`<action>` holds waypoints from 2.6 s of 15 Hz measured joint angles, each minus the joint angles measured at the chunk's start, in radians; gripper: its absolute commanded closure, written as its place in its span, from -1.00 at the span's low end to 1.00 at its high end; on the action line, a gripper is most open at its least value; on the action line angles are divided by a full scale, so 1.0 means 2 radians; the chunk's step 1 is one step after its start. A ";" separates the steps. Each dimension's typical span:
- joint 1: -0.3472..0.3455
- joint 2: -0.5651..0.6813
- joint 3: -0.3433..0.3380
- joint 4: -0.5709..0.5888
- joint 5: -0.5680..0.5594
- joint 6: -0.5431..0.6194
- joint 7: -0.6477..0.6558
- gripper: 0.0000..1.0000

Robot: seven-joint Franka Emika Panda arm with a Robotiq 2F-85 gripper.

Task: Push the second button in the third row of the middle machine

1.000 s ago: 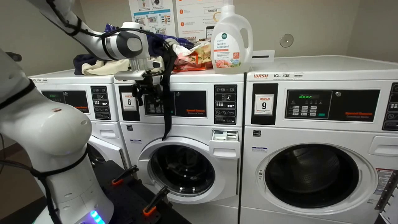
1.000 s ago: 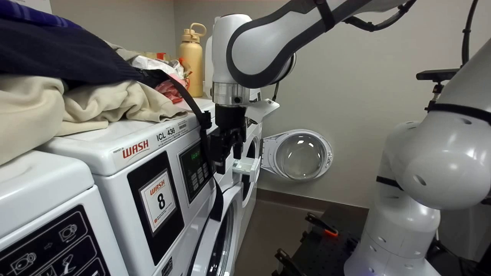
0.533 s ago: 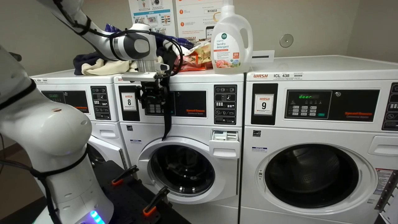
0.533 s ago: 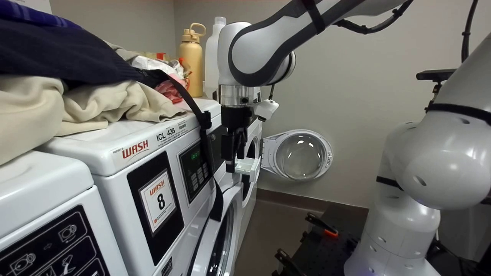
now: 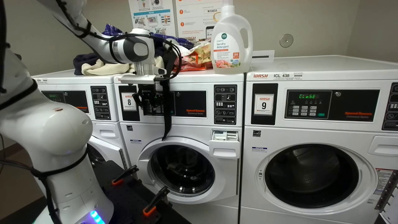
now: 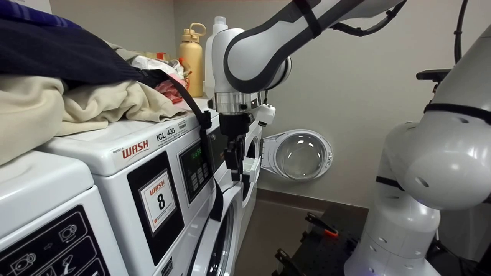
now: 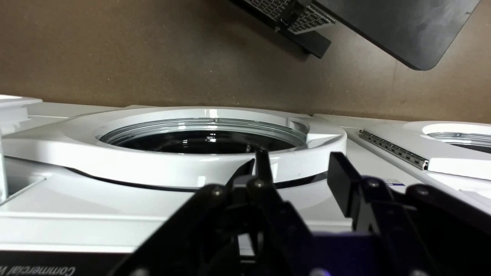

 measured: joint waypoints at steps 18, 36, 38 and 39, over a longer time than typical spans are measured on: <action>-0.002 0.073 0.036 0.006 -0.048 0.138 0.089 0.88; -0.025 0.047 0.062 -0.083 -0.051 0.360 0.218 0.92; -0.025 0.046 0.062 -0.083 -0.051 0.359 0.218 0.92; -0.025 0.046 0.062 -0.081 -0.051 0.356 0.218 0.91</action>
